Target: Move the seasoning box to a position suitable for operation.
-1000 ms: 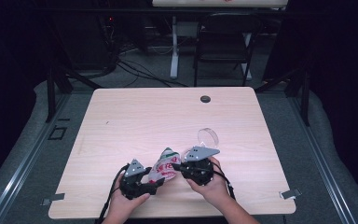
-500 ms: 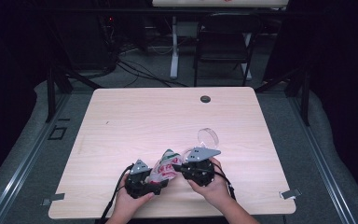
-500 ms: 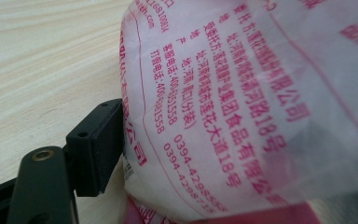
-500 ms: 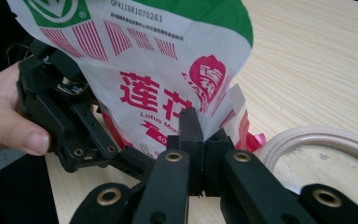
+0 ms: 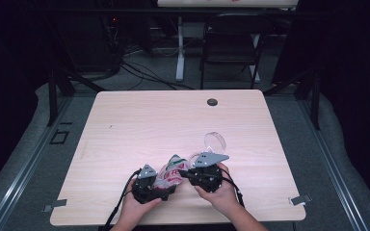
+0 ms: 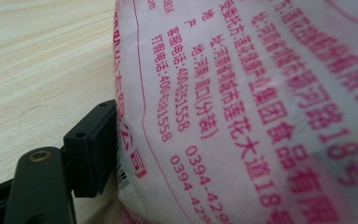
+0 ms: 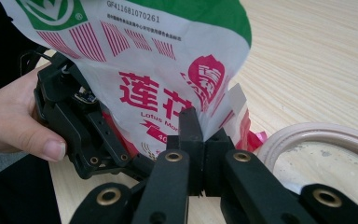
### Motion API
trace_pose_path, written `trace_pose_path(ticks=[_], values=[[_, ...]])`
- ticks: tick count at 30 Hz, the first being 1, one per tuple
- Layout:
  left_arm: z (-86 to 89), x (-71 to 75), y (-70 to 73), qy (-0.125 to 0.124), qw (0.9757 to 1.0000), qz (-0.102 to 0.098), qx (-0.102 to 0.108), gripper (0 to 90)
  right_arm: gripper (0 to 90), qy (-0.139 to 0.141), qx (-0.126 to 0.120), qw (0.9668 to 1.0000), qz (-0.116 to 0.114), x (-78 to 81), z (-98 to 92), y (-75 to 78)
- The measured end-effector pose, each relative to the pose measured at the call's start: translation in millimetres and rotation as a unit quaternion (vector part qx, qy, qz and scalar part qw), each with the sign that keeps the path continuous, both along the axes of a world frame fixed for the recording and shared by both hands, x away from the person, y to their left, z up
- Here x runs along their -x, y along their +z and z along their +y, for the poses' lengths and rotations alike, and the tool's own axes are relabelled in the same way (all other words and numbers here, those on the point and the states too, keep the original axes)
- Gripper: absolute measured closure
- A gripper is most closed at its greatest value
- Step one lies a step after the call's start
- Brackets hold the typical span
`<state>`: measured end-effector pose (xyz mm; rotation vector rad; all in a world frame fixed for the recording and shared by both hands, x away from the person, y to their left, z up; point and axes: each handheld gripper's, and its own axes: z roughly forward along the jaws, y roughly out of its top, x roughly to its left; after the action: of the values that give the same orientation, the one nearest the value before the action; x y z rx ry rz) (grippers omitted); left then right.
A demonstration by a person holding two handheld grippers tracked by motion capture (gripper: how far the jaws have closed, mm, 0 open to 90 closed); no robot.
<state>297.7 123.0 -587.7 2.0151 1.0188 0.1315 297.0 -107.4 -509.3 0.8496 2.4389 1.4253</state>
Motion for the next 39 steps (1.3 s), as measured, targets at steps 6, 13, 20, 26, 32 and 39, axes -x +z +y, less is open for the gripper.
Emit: trace_pose_path(ticks=[6, 13, 20, 26, 32, 39], values=[[-2.8, -0.3, -0.9, -0.002, 0.9999, -0.011, -0.011, 22.6, 90.0, 0.000, 0.001, 1.0000, -0.001, 0.6, -0.1, -0.2], [-4.6, -0.4, -0.8, -0.005, 0.9997, -0.016, -0.019, 23.0, 90.0, 0.000, 0.001, 1.0000, -0.002, 1.0, 0.3, -0.4], [-4.5, -0.4, 0.2, -0.006, 0.9993, -0.020, -0.030, 26.7, 90.0, -0.002, 0.001, 1.0000, -0.002, 1.5, 1.0, -0.5], [-6.4, 1.3, 0.0, -0.008, 0.9988, -0.029, -0.039, 31.9, 90.0, -0.002, 0.001, 1.0000, -0.001, 1.3, 1.2, -0.5], [-7.3, 2.5, 0.1, -0.010, 0.9980, -0.038, -0.050, 35.6, 90.0, -0.001, 0.002, 1.0000, 0.000, 1.2, 1.3, -0.5], [-8.5, 3.4, -0.2, -0.015, 0.9963, -0.055, -0.065, 39.4, 90.0, -0.001, 0.001, 1.0000, 0.001, 0.8, 1.1, -0.5]])
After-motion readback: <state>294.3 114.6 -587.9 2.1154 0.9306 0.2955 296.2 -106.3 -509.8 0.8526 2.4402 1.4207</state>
